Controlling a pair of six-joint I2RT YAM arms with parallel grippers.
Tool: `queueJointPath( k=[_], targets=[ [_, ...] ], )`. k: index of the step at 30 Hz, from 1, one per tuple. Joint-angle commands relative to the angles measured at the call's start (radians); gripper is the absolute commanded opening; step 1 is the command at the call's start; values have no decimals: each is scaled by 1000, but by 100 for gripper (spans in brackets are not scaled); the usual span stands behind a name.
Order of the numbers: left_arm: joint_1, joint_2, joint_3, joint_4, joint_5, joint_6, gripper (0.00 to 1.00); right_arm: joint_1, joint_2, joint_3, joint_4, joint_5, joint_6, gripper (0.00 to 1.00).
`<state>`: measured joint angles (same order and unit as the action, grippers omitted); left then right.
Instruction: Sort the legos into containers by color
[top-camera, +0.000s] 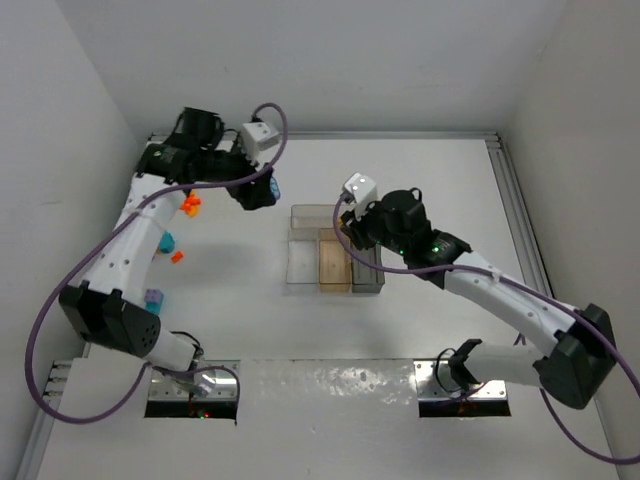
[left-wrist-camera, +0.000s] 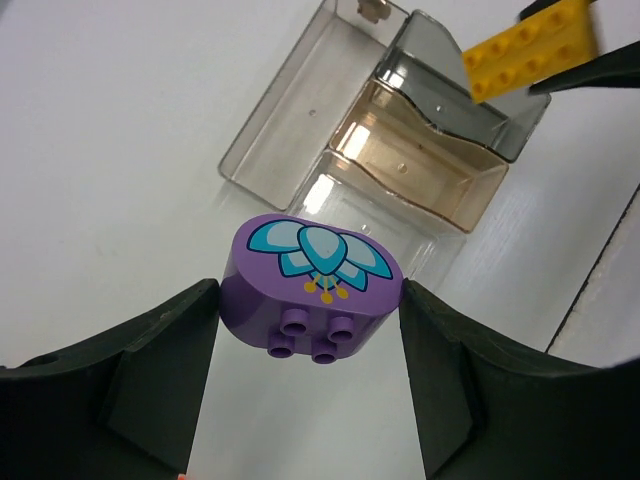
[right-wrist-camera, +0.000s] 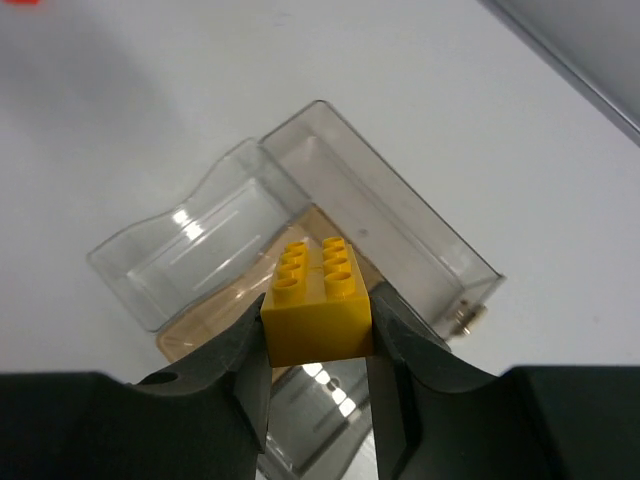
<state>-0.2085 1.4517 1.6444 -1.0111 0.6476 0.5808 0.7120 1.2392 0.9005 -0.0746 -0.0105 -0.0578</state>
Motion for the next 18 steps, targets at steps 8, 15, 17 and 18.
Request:
queueJointPath(
  k=[8,15,17,18],
  targets=[
    [-256,395,129,193,-299,-265,0,-11,-243,-135,-122,308,222,0],
    [-264,484,92,293,-341,-325,20,-11,-314,-164,-142,307,245,0],
    [-270,487,52,340,-351,-334,26,-11,-311,-160,-146,316,245,0],
    [-269,492,42,370,-359,-335,33,-11,-310,-158,-143,308,243,0]
  ],
)
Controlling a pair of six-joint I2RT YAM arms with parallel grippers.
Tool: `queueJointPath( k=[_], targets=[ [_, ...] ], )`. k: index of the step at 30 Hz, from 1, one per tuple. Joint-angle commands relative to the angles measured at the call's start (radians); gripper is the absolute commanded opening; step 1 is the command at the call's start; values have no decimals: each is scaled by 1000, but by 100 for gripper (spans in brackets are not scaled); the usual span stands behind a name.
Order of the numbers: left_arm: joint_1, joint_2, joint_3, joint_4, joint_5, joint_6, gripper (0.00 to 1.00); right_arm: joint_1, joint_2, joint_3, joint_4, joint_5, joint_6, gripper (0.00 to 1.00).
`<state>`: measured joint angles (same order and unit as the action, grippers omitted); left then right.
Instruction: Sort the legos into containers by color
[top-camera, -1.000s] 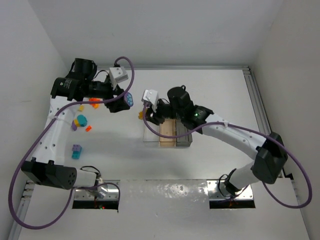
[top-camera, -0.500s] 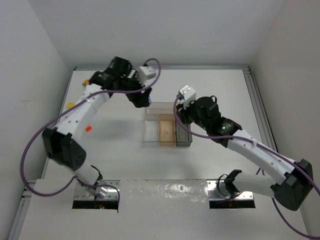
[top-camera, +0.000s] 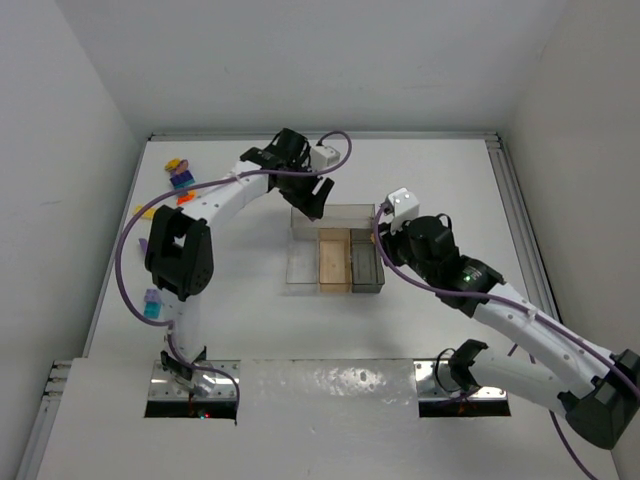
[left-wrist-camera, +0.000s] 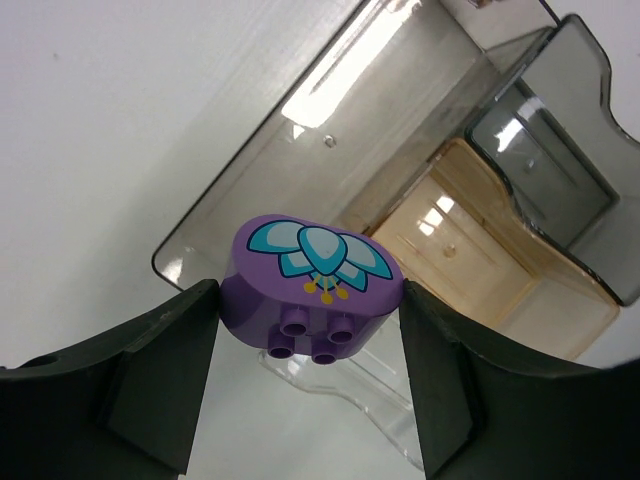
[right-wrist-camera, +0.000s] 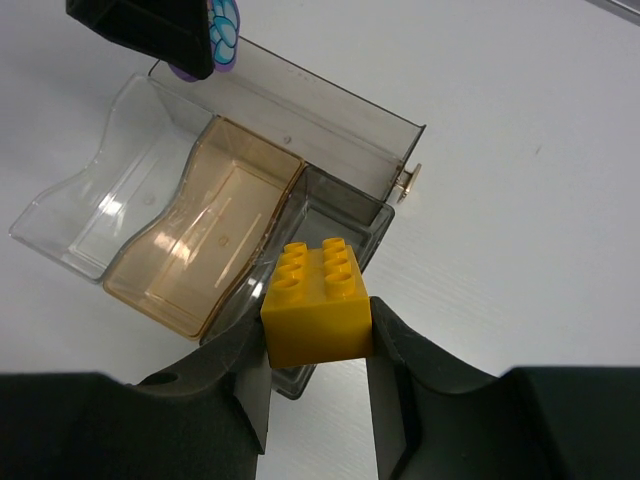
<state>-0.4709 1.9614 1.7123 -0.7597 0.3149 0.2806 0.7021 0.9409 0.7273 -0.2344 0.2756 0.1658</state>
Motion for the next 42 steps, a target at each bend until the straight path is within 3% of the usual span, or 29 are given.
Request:
queueJointPath(
  k=[1,4,9,19,23,26,31,37,42],
  targets=[
    [-6,-13,-32,128,-34,-35,36,-1,-7,18,15,14,18,0],
    [-9,10,-20,126,-34,-34,41,0,16,30,15,-6,18,0],
    [-8,13,-19,97,-37,-18,60,-1,70,61,4,-76,21,0],
    [-8,-6,-36,65,0,-11,66,-1,133,95,43,-154,-2,0],
    [-8,4,-34,66,-20,-18,87,-1,141,103,47,-161,-12,0],
    [-9,2,-19,83,-26,-23,94,-1,142,104,53,-167,-14,0],
    [-8,-4,56,56,-33,-24,94,-1,145,104,52,-182,-12,0],
    [17,-106,138,-36,-132,-24,87,0,266,119,46,-346,-37,0],
    [204,-200,60,-133,-172,-58,84,0,455,222,1,-328,-58,0]
  ],
)
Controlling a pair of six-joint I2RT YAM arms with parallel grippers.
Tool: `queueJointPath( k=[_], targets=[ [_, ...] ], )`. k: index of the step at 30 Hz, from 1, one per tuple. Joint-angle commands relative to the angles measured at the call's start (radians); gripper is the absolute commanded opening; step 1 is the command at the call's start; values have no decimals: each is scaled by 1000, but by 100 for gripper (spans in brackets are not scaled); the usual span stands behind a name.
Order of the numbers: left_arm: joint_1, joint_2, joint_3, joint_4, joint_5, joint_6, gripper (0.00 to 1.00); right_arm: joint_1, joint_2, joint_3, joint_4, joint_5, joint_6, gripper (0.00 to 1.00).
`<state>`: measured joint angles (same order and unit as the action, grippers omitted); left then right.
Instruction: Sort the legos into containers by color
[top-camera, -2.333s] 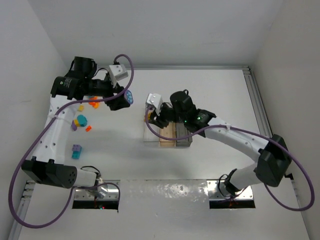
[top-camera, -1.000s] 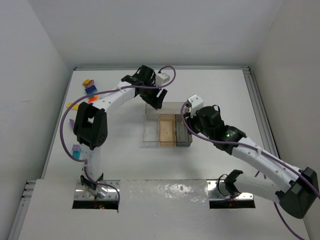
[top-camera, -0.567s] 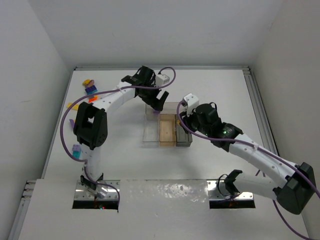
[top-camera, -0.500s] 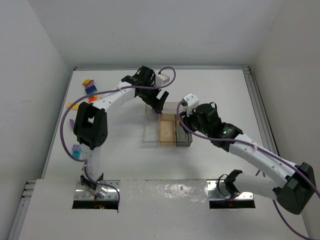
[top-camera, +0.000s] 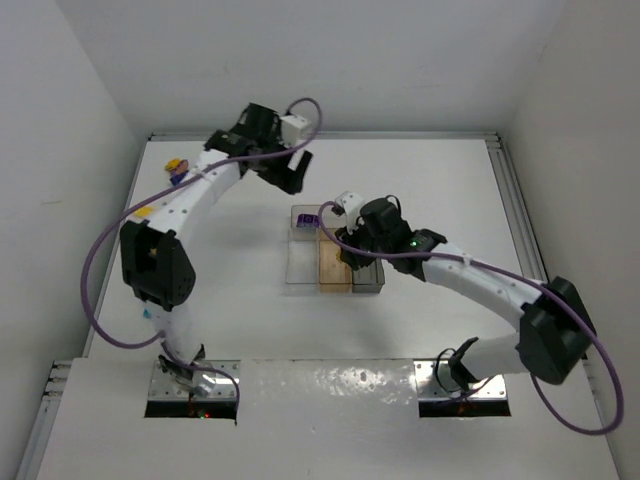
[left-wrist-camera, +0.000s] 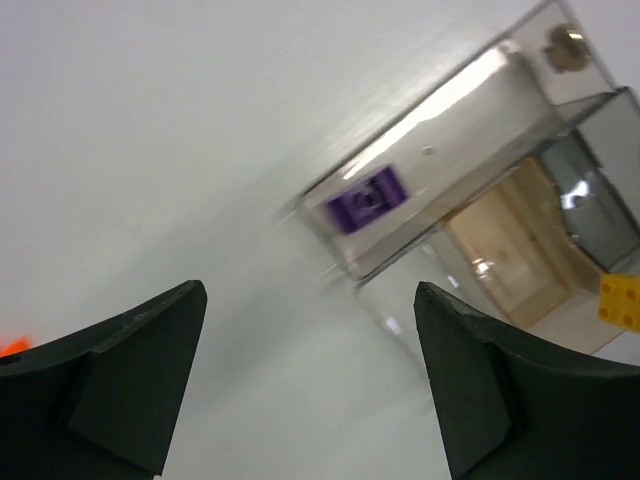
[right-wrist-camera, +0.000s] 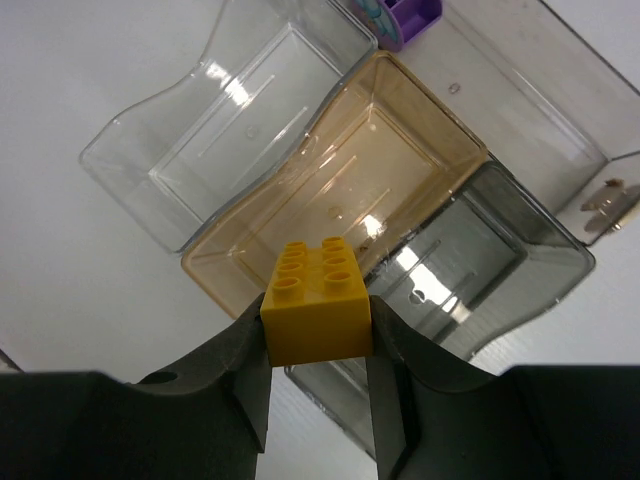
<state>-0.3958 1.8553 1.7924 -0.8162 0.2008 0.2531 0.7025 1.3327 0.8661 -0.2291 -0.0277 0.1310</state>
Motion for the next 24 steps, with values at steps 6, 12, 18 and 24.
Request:
queueJointPath(
  k=[6,12,18,24],
  targets=[
    [374,-207,-151,-135,-158,-51,87,0,183,157,-22,-64,-24,18],
    [514,-306,-300,-144,-303,-63,94,0,233,194,-50,-54,-24,74],
    [627,-350,-415,-188,-351,-49,97,2,224,252,-76,-38,-40,80],
    [762,-360,-485,-348,-284,87,81,0,142,304,-95,-66,-8,80]
  ],
)
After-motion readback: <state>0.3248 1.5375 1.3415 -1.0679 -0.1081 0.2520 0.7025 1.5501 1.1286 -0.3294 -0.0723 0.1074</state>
